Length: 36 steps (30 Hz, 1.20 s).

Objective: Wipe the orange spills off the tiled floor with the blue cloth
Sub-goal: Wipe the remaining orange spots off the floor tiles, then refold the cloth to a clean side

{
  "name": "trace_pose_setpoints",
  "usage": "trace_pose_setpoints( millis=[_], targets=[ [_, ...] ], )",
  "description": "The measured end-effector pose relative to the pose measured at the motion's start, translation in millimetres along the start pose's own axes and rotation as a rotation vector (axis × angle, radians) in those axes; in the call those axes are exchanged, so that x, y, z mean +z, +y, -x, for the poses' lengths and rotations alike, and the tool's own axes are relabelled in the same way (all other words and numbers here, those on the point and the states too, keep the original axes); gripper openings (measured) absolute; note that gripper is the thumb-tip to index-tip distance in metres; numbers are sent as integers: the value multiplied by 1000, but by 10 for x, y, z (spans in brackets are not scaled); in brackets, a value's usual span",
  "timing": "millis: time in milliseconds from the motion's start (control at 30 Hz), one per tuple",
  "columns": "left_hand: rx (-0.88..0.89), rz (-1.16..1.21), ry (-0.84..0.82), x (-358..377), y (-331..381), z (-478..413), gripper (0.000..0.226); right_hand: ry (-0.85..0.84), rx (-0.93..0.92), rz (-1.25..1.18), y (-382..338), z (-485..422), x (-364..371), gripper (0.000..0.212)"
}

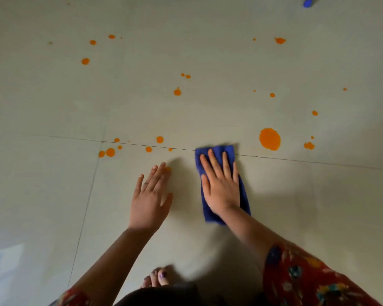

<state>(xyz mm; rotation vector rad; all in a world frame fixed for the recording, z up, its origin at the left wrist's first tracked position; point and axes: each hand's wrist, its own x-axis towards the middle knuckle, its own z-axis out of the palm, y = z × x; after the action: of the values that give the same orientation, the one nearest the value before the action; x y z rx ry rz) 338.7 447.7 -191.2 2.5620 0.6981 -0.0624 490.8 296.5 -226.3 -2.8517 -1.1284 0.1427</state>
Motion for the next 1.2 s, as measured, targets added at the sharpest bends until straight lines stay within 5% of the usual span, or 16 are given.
trace_pose_setpoints(
  millis=[67, 167, 267, 333, 433, 500, 567, 700, 900, 1000, 1100, 1167, 1200],
  targets=[
    [-54, 21, 38, -111, -118, 75, 60, -38, -140, -3, 62, 280, -48, 53],
    [-141, 130, 119, -223, -218, 255, 49, -65, -82, -59, 119, 174, -127, 55],
    [-150, 221, 136, -295, -144, 463, 44, -125, 19, -523, 60, -225, -255, 58],
    [-127, 261, 113, -361, -59, 573, 40, 31, 129, -729, 125, -302, -289, 48],
    [-124, 331, 50, -444, 64, 652, 33, 120, 363, -425, 131, -94, -328, 47],
    [-178, 466, 10, -460, 138, 598, 30, -35, 513, -398, 56, 29, -365, 43],
    [-278, 708, -41, -513, 248, 484, 29, -144, 619, -637, 9, -42, -509, 29],
    [-423, 1249, -167, -695, 529, 67, 30, -61, 705, -1201, -163, -229, -1009, 23],
    [-450, 1462, -356, -818, 916, -385, 42, -386, 363, -1383, -550, -18, -1416, 34],
    [-654, 1544, -228, -776, 940, -423, 29, -216, 428, -1419, -424, -12, -1404, 17],
    [-694, 1498, -291, -756, 884, -411, 34, 84, 464, -1300, -128, -46, -1333, 19],
    [-540, 1275, -303, -713, 802, -413, 31, 1, 186, -1086, 17, -121, -1359, 44],
    [-435, 1199, -271, -743, 771, -412, 31, -170, 67, -973, 24, -202, -1435, 54]
  ],
)
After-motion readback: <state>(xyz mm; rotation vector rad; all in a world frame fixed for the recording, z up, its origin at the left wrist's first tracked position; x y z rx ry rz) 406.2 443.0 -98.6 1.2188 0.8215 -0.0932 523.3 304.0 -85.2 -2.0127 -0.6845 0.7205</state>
